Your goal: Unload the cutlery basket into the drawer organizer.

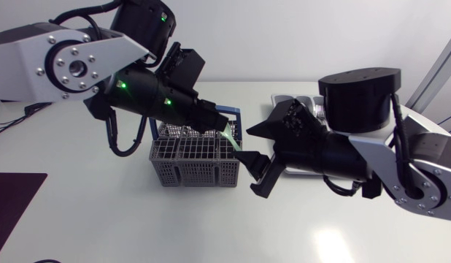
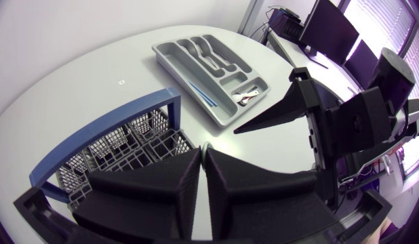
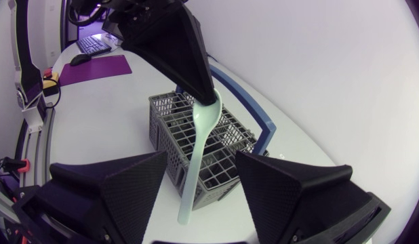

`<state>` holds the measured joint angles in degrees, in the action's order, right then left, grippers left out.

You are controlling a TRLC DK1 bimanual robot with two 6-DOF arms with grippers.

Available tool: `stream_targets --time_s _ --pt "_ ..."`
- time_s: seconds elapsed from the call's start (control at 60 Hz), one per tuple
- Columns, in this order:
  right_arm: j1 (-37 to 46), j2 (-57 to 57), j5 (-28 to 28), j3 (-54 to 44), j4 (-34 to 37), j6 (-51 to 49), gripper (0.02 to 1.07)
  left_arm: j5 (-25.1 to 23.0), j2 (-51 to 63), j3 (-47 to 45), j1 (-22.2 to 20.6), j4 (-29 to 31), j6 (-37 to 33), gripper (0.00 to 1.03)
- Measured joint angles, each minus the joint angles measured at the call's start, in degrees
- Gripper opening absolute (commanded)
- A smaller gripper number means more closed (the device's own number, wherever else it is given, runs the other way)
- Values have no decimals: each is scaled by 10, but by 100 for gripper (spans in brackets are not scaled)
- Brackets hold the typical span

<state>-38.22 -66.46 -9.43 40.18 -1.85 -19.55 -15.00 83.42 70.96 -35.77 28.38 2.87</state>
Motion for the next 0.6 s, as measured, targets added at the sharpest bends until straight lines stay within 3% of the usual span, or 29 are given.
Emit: stream_targets --time_s 0.3,0.6 --pt "0 -42 15 21 -15 16 55 -6 0 0 0 0 4 10" --pt "-1 -47 21 25 -14 27 29 -7 -2 0 0 -3 6 10"
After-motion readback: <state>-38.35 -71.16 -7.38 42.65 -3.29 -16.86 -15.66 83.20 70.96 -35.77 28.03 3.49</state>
